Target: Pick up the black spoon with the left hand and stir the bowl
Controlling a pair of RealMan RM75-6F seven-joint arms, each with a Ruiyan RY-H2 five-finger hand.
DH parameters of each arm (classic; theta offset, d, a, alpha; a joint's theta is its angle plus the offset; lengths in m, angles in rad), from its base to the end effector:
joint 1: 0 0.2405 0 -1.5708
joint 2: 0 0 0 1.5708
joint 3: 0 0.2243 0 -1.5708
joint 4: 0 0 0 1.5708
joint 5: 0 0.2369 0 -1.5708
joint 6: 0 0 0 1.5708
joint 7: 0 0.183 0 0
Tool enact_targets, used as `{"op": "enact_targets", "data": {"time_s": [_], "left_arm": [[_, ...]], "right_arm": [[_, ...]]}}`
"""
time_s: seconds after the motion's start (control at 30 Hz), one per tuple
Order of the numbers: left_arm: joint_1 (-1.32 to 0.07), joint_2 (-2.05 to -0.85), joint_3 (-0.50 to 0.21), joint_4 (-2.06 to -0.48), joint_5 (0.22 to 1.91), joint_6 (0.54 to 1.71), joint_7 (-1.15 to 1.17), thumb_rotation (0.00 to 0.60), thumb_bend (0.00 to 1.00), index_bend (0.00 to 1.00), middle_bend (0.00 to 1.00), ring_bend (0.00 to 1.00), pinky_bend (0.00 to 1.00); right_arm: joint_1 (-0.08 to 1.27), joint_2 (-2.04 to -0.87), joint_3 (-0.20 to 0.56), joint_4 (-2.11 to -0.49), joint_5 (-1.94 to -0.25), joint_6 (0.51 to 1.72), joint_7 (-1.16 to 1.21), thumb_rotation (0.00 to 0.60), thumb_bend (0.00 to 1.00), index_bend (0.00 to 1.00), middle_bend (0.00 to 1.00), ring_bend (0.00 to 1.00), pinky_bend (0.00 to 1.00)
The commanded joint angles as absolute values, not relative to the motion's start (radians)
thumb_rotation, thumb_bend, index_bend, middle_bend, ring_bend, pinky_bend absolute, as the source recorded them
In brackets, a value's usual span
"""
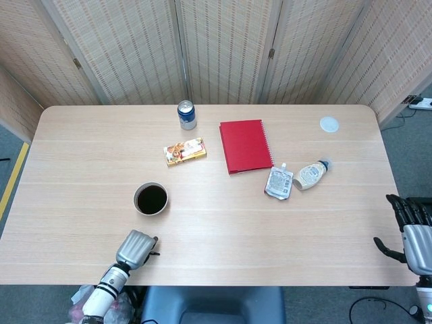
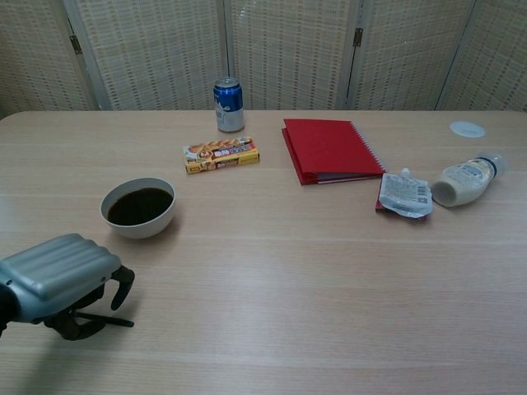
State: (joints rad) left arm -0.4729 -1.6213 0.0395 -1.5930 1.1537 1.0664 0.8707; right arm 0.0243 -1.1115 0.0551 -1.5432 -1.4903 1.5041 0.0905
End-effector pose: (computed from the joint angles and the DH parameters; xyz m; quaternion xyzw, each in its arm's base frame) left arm -0.1750 0.2394 -0.1055 -0.8280 -0.2896 -0.1973 0.4377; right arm -0.3211 -0.2033 0.1360 0.5686 -0.4034 0.3829 0.6061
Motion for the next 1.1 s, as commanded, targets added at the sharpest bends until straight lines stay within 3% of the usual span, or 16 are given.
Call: {"op": "enact_targets", "data": {"time_s": [0.03,1.1], "left_arm": [[-0.48,-1.628,0.04,-1.599,1.134,1.069,0.892,0.6,0.39,0.53,0.97,0.92,1.0],[-0.513,-1.662,0.073,-1.602,1.067,1.123,1.019,0.6,0.4,0.54,0.97,0.92,1.0]], "right_arm": [[0.024,-1.111,0.055,-1.542,-1.49,1.504,0.092,0.6,0.16,0.0,0.1,0.12,0.08],[0.025,-1.116,0.06,-1.522,-1.482,1.493,0.109,0.6,0.16,0.0,0.1,0.12,0.08]]}}
